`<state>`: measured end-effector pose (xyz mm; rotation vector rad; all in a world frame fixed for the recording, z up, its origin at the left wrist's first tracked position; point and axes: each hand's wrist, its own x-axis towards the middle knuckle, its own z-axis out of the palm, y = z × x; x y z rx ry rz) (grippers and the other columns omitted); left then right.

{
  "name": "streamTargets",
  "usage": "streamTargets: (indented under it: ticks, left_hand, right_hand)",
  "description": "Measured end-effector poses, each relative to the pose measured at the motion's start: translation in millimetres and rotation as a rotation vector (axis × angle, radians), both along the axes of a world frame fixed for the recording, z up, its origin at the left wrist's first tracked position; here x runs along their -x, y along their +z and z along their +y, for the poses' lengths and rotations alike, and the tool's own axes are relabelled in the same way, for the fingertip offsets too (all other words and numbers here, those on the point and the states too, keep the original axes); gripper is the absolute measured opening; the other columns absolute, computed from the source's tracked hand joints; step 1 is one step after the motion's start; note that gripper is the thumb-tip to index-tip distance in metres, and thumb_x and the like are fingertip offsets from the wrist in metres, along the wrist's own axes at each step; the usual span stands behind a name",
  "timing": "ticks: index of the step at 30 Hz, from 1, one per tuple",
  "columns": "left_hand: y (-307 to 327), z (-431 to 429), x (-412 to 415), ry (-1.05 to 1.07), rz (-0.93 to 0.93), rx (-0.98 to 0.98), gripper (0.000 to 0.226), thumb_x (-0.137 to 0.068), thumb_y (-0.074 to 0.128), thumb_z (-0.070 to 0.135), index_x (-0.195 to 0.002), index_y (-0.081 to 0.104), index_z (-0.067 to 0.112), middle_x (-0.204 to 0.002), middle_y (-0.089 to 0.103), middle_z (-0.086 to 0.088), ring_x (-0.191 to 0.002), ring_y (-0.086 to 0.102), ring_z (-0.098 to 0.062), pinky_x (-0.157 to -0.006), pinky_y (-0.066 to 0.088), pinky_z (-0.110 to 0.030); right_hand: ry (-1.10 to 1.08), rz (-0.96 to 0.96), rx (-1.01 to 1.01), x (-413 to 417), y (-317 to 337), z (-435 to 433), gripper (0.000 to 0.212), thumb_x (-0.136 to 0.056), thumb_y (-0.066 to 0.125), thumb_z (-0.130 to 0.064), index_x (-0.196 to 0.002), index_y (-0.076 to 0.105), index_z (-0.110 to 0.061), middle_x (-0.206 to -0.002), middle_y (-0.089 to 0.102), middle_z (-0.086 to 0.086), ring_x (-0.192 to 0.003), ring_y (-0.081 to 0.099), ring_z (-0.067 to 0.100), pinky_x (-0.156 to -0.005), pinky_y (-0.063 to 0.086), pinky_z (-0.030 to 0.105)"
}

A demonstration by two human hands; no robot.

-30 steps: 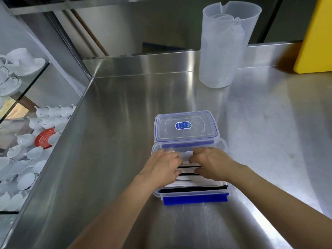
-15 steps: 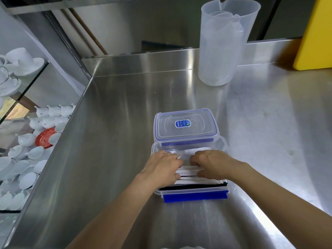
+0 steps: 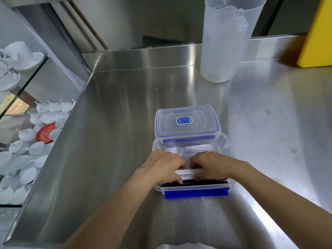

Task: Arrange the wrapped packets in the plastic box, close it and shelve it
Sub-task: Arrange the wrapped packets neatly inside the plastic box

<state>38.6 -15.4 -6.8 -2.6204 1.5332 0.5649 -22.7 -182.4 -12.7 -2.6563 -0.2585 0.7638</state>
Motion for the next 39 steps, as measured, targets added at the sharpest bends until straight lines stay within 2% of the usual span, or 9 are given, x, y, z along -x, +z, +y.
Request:
streamTargets:
  ticks: [3,6,12,15,18,25,30,35,39]
  left_hand:
    - [-1.2,-0.9,-0.3,0.016,-0.029,-0.002,0.017,-0.087,0.060,0.035,-0.094,0.056,0.020,-0.101,0.067,0.003,-0.096,0.060,-0.022,-0.072,0.044,-0.034]
    - [-3.7,-0.6,-0.2,0.031,-0.039,0.016,0.015,-0.090,0.057,0.032,-0.097,0.056,0.019,-0.100,0.068,0.002,-0.095,0.061,-0.023,-0.070,0.045,-0.034]
    - [-1.2,1.1,0.0,0.005,-0.023,0.053,0.025,-0.088,0.054,0.042,-0.105,0.061,0.023,-0.104,0.061,0.003,-0.100,0.055,-0.019,-0.077,0.045,-0.035]
    - [-0.3,0.6,1.5,0.018,-0.029,0.065,0.023,-0.093,0.049,0.041,-0.097,0.060,0.021,-0.100,0.065,0.002,-0.095,0.058,-0.021,-0.067,0.039,-0.031]
    - [0.8,-0.6,2.3,0.039,-0.026,0.060,0.024,-0.097,0.043,0.035,-0.089,0.057,0.018,-0.093,0.066,0.000,-0.088,0.059,-0.023,-0.064,0.036,-0.031]
    - [-3.8,-1.7,3.9,0.069,-0.096,0.044,0.015,-0.096,0.047,0.026,-0.088,0.056,0.017,-0.092,0.067,-0.001,-0.084,0.061,-0.026,-0.060,0.033,-0.031]
    - [-4.7,0.2,5.2,0.093,-0.087,0.055,0.013,-0.089,0.048,0.010,-0.094,0.056,0.019,-0.089,0.067,-0.001,-0.080,0.061,-0.027,-0.056,0.031,-0.031]
    - [-3.0,0.5,5.6,0.097,-0.075,0.139,0.021,-0.090,0.056,0.023,-0.111,0.056,0.019,-0.105,0.062,0.001,-0.100,0.057,-0.022,-0.069,0.039,-0.033]
    - [-3.7,0.8,5.4,0.088,-0.045,0.203,0.024,-0.088,0.059,0.024,-0.111,0.057,0.019,-0.109,0.062,0.002,-0.104,0.053,-0.020,-0.077,0.038,-0.031]
  right_hand:
    - [-0.003,-0.007,-0.015,-1.2,-0.4,-1.1,0.022,-0.090,0.054,-0.025,-0.111,0.057,-0.018,-0.115,0.064,0.005,-0.098,0.059,0.021,-0.089,0.050,0.032]
    - [-0.018,-0.031,-0.026,-1.4,-1.1,-1.8,0.025,-0.091,0.054,-0.023,-0.116,0.055,-0.017,-0.119,0.063,0.005,-0.103,0.059,0.023,-0.094,0.049,0.032]
    - [0.012,-0.116,-0.014,0.7,-0.7,-2.7,0.024,-0.089,0.056,-0.028,-0.110,0.059,-0.016,-0.114,0.061,0.004,-0.101,0.056,0.020,-0.090,0.048,0.030]
    - [-0.029,-0.110,-0.057,0.5,-0.3,-2.7,0.024,-0.093,0.051,-0.029,-0.109,0.063,-0.016,-0.112,0.064,0.004,-0.098,0.058,0.019,-0.087,0.046,0.025]
    - [-0.056,-0.124,-0.067,-0.5,-1.3,-2.9,0.024,-0.096,0.047,-0.022,-0.110,0.064,-0.014,-0.113,0.066,0.006,-0.099,0.058,0.022,-0.084,0.042,0.022]
    - [-0.074,-0.177,-0.025,-1.1,-5.4,-1.1,0.023,-0.095,0.047,-0.020,-0.108,0.066,-0.014,-0.109,0.068,0.007,-0.096,0.060,0.023,-0.080,0.041,0.021]
    - [-0.074,-0.255,0.058,-1.0,-9.5,-0.1,0.016,-0.094,0.050,-0.018,-0.103,0.061,-0.011,-0.107,0.067,0.011,-0.095,0.060,0.028,-0.074,0.040,0.027]
    - [-0.025,-0.364,0.048,3.5,-4.8,2.0,0.020,-0.091,0.053,-0.019,-0.104,0.060,-0.006,-0.108,0.064,0.014,-0.101,0.058,0.032,-0.083,0.045,0.034]
    - [-0.001,-0.347,0.042,3.0,-5.7,1.3,0.028,-0.089,0.056,-0.021,-0.114,0.060,-0.011,-0.115,0.062,0.010,-0.106,0.056,0.028,-0.090,0.044,0.035]
